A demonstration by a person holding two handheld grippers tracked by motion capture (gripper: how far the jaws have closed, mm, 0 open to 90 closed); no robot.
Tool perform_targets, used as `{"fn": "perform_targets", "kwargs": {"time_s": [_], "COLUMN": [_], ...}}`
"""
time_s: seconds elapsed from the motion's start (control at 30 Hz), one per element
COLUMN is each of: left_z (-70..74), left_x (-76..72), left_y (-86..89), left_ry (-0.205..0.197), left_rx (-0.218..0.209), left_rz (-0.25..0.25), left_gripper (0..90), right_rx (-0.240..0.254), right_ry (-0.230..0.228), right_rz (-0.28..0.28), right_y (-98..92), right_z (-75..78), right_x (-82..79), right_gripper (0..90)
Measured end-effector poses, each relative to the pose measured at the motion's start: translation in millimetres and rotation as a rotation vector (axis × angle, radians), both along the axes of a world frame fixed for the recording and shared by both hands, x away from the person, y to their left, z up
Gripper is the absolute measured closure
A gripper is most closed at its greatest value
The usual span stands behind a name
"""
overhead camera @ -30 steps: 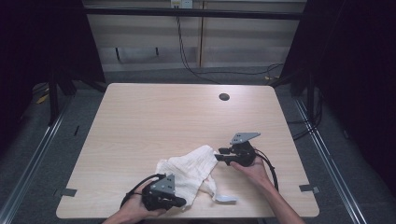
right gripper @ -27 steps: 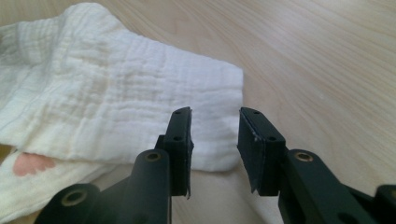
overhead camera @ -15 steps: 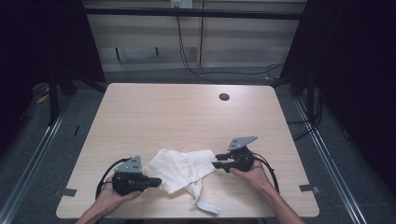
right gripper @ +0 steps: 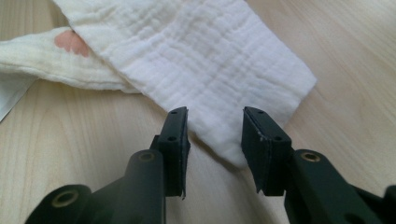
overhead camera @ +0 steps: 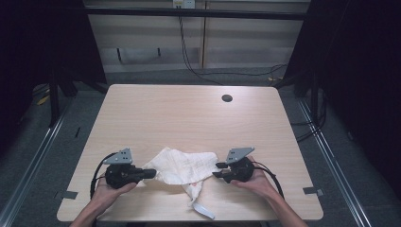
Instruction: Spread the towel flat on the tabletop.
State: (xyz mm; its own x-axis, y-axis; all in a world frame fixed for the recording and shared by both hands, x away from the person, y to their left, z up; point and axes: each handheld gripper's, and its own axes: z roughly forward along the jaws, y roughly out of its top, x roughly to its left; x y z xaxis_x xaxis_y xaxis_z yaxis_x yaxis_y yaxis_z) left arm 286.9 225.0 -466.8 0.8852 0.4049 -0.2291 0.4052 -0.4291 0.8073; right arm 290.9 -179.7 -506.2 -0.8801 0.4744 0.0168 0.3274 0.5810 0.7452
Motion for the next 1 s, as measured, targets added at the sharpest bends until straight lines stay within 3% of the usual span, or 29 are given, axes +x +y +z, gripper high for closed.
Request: {"fn": "perform_targets", "kwargs": {"time_s": [0.07, 0.27, 0.4, 0.5, 0.6, 0.73, 0.77, 0.9, 1.0], "left_z": [0.8, 2.0, 2.9, 6.2, 10.9, 16.5, 17.8, 23.6, 27.9], "left_x": [2.6, 8.1, 7.7, 6.4, 4.1, 3.6, 4.0, 6.4, 8.0], "left_y": [3.4, 8.0, 7.2, 8.0, 6.1, 2.3, 1.9, 2.1, 1.3], "left_ry": [-0.001, 0.006, -0.005, -0.016, -0.045, -0.050, -0.048, -0.061, -0.073], "left_rx": [-0.010, -0.047, -0.037, -0.048, -0.024, -0.038, -0.054, -0.055, -0.055], "left_rz": [0.027, 0.052, 0.048, 0.049, 0.044, 0.036, 0.035, 0.040, 0.046], "left_gripper": [89.7, 89.7, 89.7, 89.7, 89.7, 89.7, 89.8, 89.8, 89.7], "right_rx": [0.000, -0.016, -0.013, 0.035, 0.078, 0.125, 0.137, 0.207, 0.240], "right_ry": [0.007, 0.019, 0.051, 0.063, 0.069, 0.089, 0.081, 0.088, 0.068], "right_rz": [-0.008, -0.020, -0.022, -0.026, -0.047, -0.057, -0.063, -0.084, -0.093], "right_y": [0.3, 3.2, 1.5, -3.4, -10.5, -14.7, -15.6, -21.7, -25.8], "right_z": [0.4, 2.4, 5.0, 13.0, 21.3, 30.8, 34.4, 47.4, 59.0], "right_x": [0.3, 0.6, 3.8, 5.2, 4.1, 1.4, 0.9, 2.8, 4.9], "right_gripper": [65.6, 86.4, 88.7, 88.9, 88.9, 89.1, 89.1, 89.3, 89.3]}}
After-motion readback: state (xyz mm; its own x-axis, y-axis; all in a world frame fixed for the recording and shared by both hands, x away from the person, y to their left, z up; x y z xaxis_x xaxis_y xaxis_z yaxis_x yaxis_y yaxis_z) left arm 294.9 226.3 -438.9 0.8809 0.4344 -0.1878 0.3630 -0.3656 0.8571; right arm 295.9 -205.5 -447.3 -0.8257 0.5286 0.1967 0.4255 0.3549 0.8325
